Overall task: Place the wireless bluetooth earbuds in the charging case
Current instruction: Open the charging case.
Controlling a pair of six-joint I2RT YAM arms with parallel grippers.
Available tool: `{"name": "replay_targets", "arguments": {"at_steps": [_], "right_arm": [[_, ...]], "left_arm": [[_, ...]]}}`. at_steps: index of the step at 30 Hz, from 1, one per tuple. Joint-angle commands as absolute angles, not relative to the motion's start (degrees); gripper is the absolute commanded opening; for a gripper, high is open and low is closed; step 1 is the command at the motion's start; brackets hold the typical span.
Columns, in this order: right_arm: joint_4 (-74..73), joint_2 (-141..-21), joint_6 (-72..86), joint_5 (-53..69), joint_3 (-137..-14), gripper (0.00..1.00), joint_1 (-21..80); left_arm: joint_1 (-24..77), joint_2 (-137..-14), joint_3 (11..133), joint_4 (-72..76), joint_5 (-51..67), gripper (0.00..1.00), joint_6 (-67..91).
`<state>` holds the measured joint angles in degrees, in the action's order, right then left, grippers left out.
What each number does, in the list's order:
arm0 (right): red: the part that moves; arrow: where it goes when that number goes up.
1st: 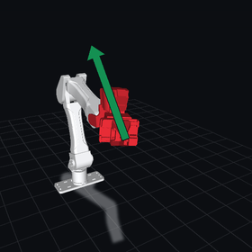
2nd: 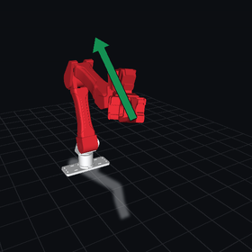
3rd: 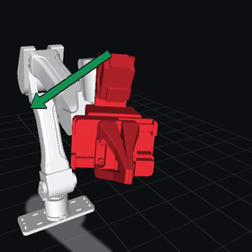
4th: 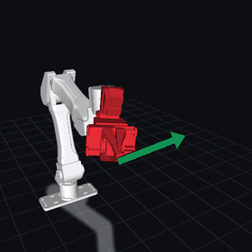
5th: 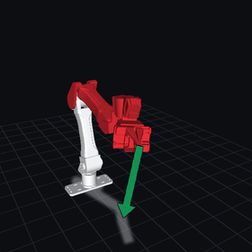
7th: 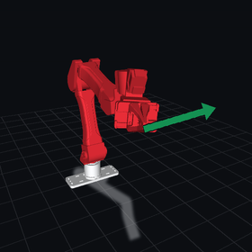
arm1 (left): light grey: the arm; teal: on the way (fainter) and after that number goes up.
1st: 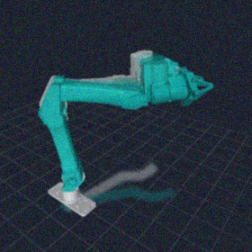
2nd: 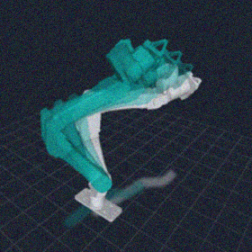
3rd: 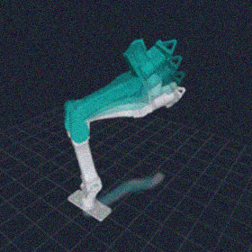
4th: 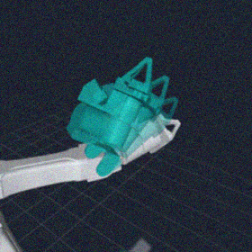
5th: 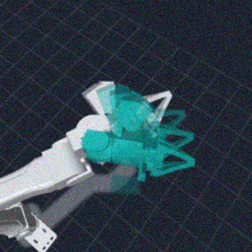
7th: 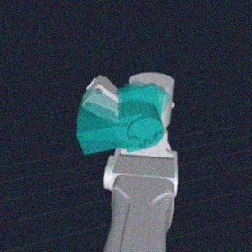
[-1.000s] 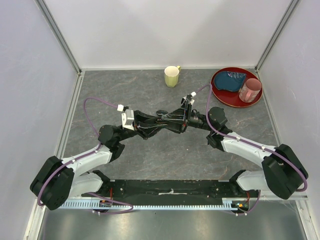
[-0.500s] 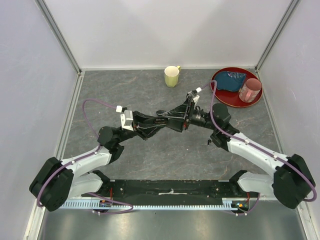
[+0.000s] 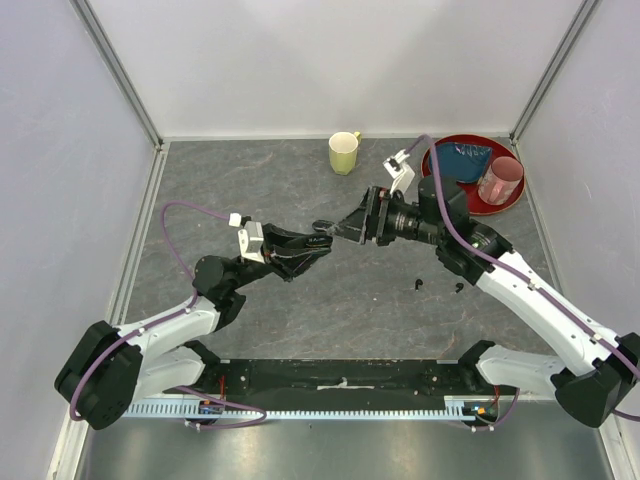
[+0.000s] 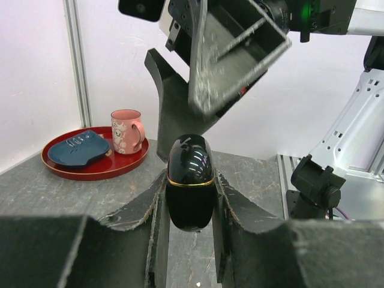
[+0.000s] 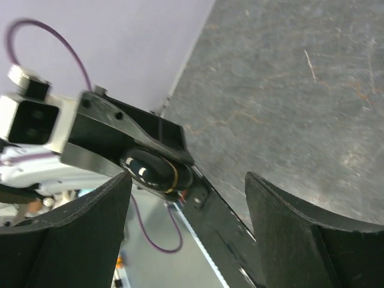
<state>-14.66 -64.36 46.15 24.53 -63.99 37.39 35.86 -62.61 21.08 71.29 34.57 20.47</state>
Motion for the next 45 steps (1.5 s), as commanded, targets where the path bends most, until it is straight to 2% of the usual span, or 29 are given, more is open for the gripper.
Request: {"name": "replay_targets", "arguments": {"at_steps": [1, 10, 21, 39, 45], "right_arm": [[-24.16, -66.00, 35.95, 22.41, -67.76, 0.83, 39.55], [-24.69, -66.97, 35.51, 19.78, -68.29, 0.83, 41.84], [-23.03, -66.97, 38.32, 16.52, -68.73, 0.84, 41.57], [-13.37, -67.33, 45.79, 27.33, -65.57, 0.86, 38.14], [-12.30, -64.87, 46.14, 27.34, -65.65, 0.86, 36.57]], "left_arm": [[35.86, -61.96, 22.06, 72.07, 34.19, 0.02, 18.54], [35.86, -61.96, 22.59, 71.81, 34.80, 0.02, 18.90], [35.86, -60.21, 21.89, 72.34, 41.75, 0.02, 19.51], [35.86, -56.07, 19.78, 65.83, 42.28, 0.02, 16.87], [35.86, -55.99, 19.16, 64.95, 39.82, 0.02, 16.26]]}}
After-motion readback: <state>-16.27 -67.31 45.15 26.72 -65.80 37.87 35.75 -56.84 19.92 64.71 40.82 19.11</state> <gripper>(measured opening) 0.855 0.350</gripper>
